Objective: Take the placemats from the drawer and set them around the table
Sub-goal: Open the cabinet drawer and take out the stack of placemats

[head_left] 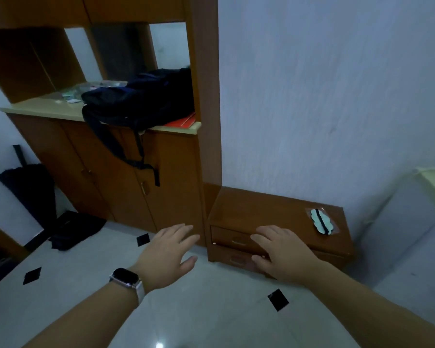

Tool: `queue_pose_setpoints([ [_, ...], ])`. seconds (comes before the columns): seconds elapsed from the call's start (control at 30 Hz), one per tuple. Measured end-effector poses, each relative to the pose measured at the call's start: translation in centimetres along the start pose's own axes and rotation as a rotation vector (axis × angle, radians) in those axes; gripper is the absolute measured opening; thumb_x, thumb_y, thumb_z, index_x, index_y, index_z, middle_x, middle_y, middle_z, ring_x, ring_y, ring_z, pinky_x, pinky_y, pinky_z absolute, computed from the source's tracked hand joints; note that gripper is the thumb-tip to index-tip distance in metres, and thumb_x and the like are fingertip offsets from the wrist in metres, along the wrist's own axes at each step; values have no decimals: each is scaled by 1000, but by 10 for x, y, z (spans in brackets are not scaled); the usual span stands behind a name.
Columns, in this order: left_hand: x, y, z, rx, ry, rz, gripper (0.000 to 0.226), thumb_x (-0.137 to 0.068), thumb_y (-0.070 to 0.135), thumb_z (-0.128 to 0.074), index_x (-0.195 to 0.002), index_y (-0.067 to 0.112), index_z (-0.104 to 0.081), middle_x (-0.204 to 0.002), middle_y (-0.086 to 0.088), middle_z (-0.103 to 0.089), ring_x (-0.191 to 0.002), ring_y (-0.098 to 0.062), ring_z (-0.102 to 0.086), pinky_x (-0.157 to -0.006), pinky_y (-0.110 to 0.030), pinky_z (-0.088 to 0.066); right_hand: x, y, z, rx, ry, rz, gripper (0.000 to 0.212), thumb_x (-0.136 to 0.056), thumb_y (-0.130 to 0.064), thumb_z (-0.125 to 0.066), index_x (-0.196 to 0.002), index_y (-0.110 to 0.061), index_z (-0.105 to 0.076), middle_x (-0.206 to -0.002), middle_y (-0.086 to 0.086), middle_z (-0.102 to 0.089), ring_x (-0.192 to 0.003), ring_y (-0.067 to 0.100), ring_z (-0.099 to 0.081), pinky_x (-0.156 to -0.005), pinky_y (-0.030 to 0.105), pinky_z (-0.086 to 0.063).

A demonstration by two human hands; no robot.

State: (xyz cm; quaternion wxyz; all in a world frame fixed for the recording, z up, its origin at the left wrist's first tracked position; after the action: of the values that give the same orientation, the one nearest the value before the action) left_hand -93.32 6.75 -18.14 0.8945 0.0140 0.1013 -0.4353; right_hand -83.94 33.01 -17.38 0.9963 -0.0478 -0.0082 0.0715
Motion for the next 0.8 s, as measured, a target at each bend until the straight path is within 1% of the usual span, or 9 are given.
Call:
queue_pose_setpoints([
  [0.13, -49, -47, -47, 96, -34, -53, 50, -87, 52, -48, -127, 23, -60, -133, -6, -58, -123, -28, -53, -97, -42, -45, -48, 16, -19, -12, -24, -118, 58, -95, -58, -35, -146, -29, -35, -152, -7, -33, -140, 13, -27, -114, 34, -23],
  [0.27, -88, -95, -87, 191, -56, -98, 49, -87, 50, -47, -122, 21, -63, -128, -7, -62, -118, -28, -57, -91, -44, -49, -98, 22, -41, -112, -24, -265, 57, -95, -58, -39, -143, -28, -41, -147, -7, -39, -134, 13, -35, -110, 34, -31],
  [0.37, -116, -133, -114, 236, -74, -132, 49, -86, 49, -46, -120, 20, -65, -125, -5, -63, -116, -27, -59, -89, -43, -50, -135, 25, -54, -154, 2, -355, 62, -90, -62, -33, -137, -25, -49, -139, -6, -49, -125, 15, -45, -102, 35, -41],
  [0.43, -135, -153, -131, 261, -89, -142, 49, -85, 47, -44, -118, 18, -66, -122, -5, -64, -113, -27, -60, -87, -43, -50, -152, 25, -66, -174, 12, -388, 64, -86, -62, -31, -132, -23, -54, -132, -6, -54, -118, 15, -50, -96, 36, -45],
  [0.57, -165, -170, -167, 325, -137, -137, 51, -85, 44, -44, -118, 13, -67, -123, -10, -64, -113, -29, -59, -86, -44, -51, -175, 26, -96, -211, -33, -427, 61, -87, -57, -31, -132, -22, -54, -131, -5, -54, -117, 17, -50, -91, 35, -44],
  [0.7, -187, -177, -206, 366, -203, -152, 48, -84, 40, -45, -118, 12, -66, -124, -13, -62, -114, -30, -58, -86, -43, -53, -200, 46, -132, -243, -113, -460, 49, -92, -50, -43, -133, -24, -52, -133, -6, -52, -119, 17, -48, -93, 38, -44],
  [0.8, -201, -175, -242, 376, -221, -144, 49, -84, 40, -45, -119, 12, -65, -124, -12, -61, -113, -30, -58, -87, -43, -50, -219, 67, -168, -308, -121, -494, 52, -90, -51, -42, -132, -23, -52, -131, -6, -53, -115, 17, -49, -92, 41, -45],
])
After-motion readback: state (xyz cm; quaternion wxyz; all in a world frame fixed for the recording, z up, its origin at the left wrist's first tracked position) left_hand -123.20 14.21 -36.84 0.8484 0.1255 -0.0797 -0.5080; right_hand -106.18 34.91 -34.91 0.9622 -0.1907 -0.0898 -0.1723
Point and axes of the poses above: each hand's wrist, its own x-axis away from the middle knuckle, its own z-axis out of the back of the hand, y = z × x, the point moved 4 cm from there along -x, towards the middle knuckle
